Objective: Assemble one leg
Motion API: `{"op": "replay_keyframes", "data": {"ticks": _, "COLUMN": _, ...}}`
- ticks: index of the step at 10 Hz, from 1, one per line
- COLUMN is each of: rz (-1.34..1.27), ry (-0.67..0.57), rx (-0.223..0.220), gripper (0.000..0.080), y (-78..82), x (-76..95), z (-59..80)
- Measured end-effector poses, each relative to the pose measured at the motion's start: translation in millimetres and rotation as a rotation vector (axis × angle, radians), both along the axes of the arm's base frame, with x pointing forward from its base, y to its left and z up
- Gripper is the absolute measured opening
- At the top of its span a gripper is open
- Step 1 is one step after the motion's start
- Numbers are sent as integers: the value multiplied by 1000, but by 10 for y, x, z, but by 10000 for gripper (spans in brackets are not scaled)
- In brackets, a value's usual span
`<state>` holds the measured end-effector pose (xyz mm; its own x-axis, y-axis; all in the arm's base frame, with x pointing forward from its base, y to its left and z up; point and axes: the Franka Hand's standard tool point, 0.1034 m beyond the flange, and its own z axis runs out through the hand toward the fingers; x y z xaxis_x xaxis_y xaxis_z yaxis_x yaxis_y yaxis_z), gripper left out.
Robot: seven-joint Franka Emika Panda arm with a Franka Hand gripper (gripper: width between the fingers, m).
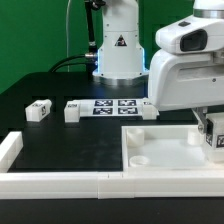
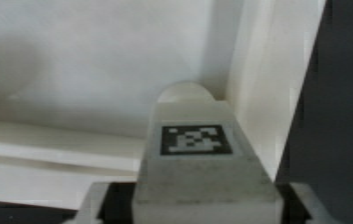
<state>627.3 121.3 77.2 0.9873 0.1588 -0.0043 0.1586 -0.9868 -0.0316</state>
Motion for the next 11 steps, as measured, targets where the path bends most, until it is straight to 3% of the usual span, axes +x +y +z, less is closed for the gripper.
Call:
{"op": "replay_keyframes", "data": {"ticks": 4, "rz": -162, "ry": 5, "rx": 0, "gripper": 291, "y": -2, "x": 1, "z": 0}}
{"op": "replay_keyframes", "data": {"ticks": 11, "rz": -1186, "ry": 40, "rx": 7, "gripper": 292, "y": -26, "x": 7, "z": -14}}
